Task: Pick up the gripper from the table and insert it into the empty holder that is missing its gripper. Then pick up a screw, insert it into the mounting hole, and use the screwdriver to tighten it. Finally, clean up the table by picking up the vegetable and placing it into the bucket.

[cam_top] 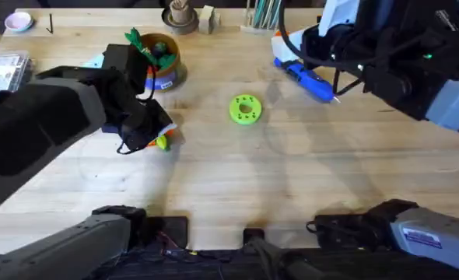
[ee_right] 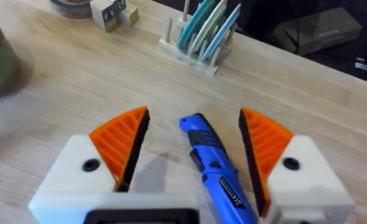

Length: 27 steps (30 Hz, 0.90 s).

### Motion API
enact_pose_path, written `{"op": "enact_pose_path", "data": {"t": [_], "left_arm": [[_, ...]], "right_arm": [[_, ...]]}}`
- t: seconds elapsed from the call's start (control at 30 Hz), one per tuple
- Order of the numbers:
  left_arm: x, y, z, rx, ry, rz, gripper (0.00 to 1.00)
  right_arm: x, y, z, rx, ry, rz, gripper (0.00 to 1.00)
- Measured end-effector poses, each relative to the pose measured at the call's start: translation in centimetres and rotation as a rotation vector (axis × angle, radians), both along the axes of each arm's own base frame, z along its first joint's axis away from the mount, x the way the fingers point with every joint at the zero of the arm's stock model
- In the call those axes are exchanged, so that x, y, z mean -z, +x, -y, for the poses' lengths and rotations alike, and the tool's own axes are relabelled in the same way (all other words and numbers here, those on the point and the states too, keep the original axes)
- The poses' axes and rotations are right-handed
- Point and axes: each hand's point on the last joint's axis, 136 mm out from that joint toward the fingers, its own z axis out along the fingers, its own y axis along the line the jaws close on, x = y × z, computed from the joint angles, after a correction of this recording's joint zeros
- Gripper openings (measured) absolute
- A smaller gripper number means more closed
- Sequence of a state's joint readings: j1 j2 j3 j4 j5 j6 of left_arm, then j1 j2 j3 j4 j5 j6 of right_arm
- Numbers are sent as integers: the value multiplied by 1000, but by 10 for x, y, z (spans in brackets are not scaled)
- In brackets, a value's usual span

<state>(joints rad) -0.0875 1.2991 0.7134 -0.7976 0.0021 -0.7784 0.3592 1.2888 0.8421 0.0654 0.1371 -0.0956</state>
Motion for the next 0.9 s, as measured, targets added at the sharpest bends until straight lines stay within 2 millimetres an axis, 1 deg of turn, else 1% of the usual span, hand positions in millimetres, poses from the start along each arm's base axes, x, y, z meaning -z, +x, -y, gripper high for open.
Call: {"op": "enact_pose_path", "data": {"t": [0.07,0.13,0.43,0.53,0.63,0.7,0.83,0.9], "left_arm": [[-4,1,0,0,0,0,181],[-13,9,1,1,-1,19,176],[-72,56,4,2,-9,176,155],[-92,76,3,-2,-3,260,148],[-114,104,4,-8,-5,390,142],[-125,119,5,-11,-9,466,138],[-145,142,4,-19,-8,590,130],[-154,150,3,-26,-2,638,126]], "right_arm": [[0,0,0,0,0,0,913],[0,0,0,0,0,0,913],[0,0,0,0,0,0,911],[0,0,0,0,0,0,913],[0,0,0,0,0,0,913],[0,0,0,0,0,0,912],[0,0,0,0,0,0,913],[0,0,0,0,0,0,913]]}}
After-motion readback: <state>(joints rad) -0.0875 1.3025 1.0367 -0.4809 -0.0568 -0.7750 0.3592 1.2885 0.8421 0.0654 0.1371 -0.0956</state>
